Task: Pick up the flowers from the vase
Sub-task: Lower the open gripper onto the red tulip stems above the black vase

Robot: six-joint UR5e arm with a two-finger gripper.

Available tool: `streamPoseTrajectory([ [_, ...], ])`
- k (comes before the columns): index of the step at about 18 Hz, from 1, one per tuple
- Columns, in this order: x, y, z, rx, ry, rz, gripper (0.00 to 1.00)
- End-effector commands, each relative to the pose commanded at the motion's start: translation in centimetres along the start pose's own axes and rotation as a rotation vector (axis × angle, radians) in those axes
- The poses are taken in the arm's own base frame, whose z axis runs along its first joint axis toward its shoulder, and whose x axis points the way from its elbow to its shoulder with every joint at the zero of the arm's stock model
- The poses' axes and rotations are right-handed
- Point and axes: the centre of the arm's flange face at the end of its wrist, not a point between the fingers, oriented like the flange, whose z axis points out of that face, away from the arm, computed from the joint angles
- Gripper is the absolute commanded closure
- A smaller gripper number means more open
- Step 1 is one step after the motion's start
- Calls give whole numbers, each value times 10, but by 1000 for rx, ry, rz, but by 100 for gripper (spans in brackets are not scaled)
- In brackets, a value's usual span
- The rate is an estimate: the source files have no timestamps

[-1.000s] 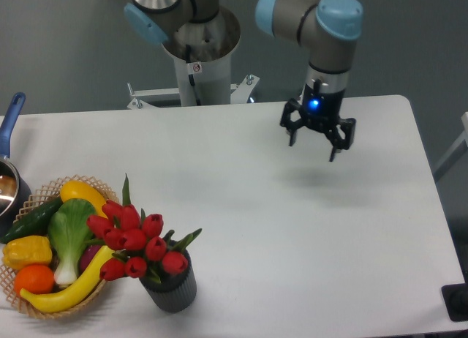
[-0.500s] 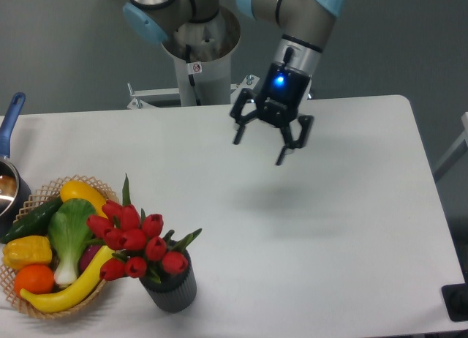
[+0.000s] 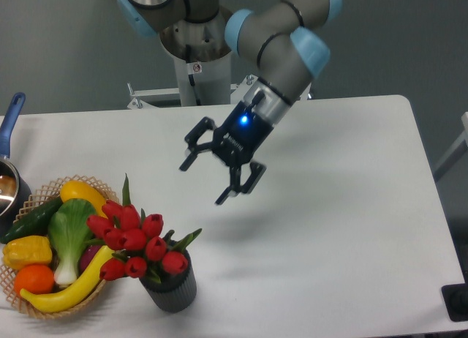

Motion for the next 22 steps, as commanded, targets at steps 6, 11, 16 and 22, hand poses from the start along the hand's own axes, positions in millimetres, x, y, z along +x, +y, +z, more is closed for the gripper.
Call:
streamPoseTrajectory([
  [6,-20,-3,37,29,52,37,0],
  [11,-40,-9,58,31,74,61,0],
  [16,-46,-8,72,30,90,65,0],
  [22,-31,-15,92,26,127,75,0],
])
